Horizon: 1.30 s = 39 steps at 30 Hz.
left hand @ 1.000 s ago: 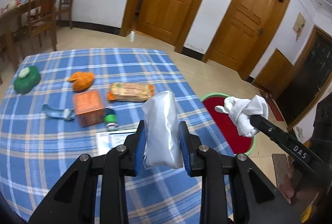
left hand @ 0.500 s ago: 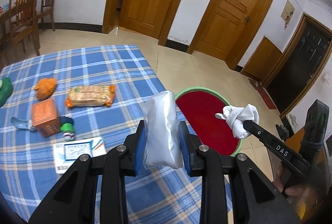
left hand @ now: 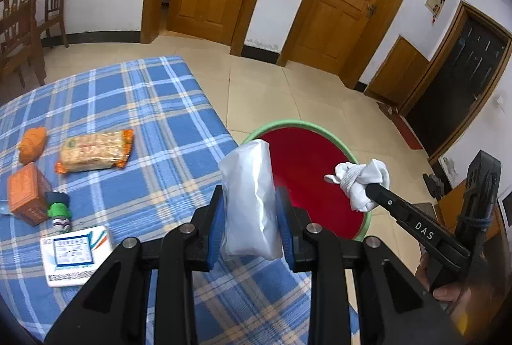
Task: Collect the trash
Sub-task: 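Lift both items and carry them over the red bucket, then open the right tool to drop the cloth while the left tool releases the tissue pack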
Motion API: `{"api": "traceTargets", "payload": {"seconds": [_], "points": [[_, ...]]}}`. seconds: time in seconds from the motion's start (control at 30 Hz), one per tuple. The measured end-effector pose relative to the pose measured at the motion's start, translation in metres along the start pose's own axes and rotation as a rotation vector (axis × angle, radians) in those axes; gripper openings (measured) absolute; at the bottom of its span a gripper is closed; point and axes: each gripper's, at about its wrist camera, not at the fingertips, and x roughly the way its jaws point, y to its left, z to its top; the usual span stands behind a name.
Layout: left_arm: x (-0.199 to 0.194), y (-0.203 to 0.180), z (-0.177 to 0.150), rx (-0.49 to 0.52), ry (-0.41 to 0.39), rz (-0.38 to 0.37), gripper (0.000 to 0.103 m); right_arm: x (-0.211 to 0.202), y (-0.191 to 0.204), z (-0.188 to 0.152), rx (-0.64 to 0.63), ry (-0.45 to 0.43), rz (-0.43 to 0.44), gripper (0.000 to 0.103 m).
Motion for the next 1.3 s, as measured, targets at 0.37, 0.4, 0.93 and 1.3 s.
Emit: {"api": "traceTargets", "payload": {"seconds": [0.37,0.4,0.93,1.3], "points": [[0.025,-0.026,-0.001,0.05,0.052,-0.021,0.031,0.001,-0.023,0.002,0.058,-0.01,-0.003,0.022],[0.027,-0.029,-0.001,0.056,0.056,-0.026,0.031,0.0,-0.024,0.002,0.06,-0.013,-0.004,0.022],[0.06,-0.069,0.004,0.143,0.093,-0.085,0.037,-0.017,-0.043,0.001,0.104,-0.046,-0.028,0.022],[0.036,-0.041,0.006,0.069,0.068,-0.034,0.046,-0.023,-0.031,0.0,0.085,-0.04,-0.011,0.022]]}}
